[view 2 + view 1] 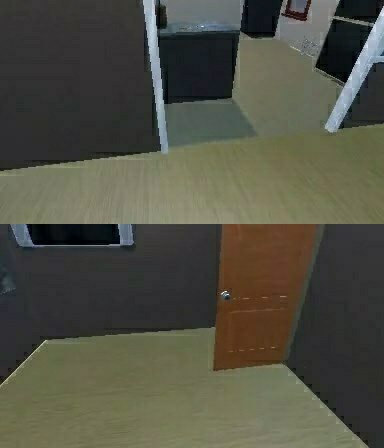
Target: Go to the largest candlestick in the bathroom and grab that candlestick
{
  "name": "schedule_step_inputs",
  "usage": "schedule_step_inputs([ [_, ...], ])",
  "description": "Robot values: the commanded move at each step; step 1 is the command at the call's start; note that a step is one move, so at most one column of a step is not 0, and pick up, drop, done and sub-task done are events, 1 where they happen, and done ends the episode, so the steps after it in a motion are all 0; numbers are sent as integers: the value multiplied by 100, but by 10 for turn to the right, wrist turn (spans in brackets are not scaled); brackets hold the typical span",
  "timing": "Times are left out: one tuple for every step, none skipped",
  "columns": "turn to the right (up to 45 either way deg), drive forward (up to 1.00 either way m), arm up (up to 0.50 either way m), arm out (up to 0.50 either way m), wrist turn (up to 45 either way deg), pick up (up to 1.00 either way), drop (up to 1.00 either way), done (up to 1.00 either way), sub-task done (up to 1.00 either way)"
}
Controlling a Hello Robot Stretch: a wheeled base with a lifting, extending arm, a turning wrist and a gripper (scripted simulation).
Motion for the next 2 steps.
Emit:
schedule_step_inputs([
  [0, 100, 0, 0, 0, 0, 0, 0, 0],
  [-30, 0, 0, 0, 0, 0, 0, 0, 0],
])
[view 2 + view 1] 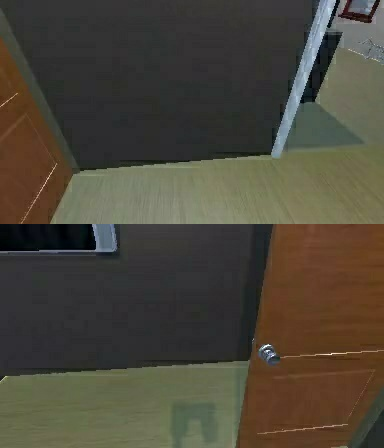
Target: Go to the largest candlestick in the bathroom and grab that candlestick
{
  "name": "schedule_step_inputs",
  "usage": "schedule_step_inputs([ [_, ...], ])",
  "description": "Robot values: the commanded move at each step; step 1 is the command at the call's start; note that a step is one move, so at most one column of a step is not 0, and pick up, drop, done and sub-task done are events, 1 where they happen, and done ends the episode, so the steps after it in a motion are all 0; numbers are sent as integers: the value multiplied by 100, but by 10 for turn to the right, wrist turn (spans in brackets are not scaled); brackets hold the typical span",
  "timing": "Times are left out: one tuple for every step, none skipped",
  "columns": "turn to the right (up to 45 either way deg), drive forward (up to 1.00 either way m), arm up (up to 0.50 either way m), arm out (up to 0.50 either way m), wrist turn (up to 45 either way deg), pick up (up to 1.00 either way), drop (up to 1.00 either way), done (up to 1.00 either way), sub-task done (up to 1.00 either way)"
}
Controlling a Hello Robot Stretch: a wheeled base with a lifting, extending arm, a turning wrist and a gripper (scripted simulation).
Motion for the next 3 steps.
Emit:
schedule_step_inputs([
  [0, 100, 0, 0, 0, 0, 0, 0, 0],
  [0, 25, 0, 0, 0, 0, 0, 0, 0],
  [450, 0, 0, 0, 0, 0, 0, 0, 0],
])
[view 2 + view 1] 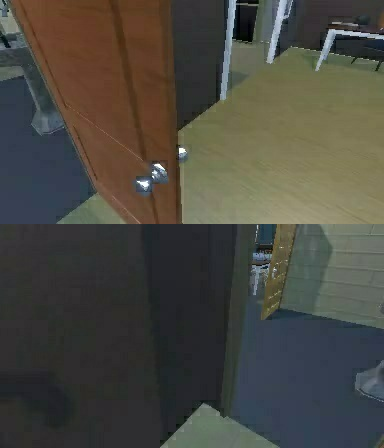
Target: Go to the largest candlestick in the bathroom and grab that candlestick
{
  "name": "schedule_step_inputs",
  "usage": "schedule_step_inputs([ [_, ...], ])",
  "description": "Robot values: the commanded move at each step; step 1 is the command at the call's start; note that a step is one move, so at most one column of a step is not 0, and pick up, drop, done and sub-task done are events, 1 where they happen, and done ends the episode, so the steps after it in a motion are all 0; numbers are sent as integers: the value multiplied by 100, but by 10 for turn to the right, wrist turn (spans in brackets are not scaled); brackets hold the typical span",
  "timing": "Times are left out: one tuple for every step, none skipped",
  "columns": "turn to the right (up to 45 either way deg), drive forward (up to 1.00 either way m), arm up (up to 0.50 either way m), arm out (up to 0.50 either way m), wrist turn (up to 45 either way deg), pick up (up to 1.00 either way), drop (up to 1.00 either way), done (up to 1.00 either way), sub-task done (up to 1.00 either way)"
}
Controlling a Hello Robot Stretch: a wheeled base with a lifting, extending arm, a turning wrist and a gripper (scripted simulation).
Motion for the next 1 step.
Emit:
schedule_step_inputs([
  [300, 0, 0, 0, 0, 0, 0, 0, 0],
])
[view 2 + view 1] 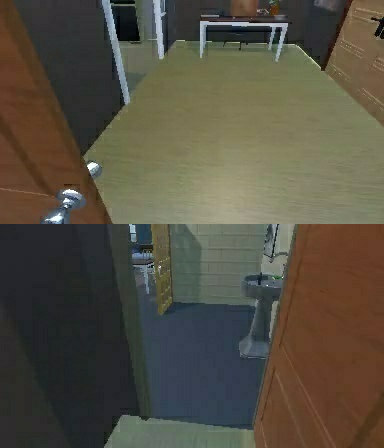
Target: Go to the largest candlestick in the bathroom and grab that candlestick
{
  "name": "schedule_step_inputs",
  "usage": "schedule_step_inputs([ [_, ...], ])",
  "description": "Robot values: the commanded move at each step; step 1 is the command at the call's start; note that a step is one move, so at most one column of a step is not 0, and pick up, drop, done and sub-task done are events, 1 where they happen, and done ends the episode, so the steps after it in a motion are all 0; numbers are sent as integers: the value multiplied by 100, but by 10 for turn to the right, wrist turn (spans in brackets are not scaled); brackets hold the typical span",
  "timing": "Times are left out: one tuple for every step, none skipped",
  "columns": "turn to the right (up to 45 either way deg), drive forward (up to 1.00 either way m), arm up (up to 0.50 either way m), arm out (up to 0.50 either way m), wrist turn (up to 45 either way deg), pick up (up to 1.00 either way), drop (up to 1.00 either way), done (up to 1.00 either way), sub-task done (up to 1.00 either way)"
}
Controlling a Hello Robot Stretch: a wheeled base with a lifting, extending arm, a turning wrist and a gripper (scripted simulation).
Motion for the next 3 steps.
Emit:
schedule_step_inputs([
  [0, 100, 0, 0, 0, 0, 0, 0, 0],
  [30, 0, 0, 0, 0, 0, 0, 0, 0],
  [0, 50, 0, 0, 0, 0, 0, 0, 0],
])
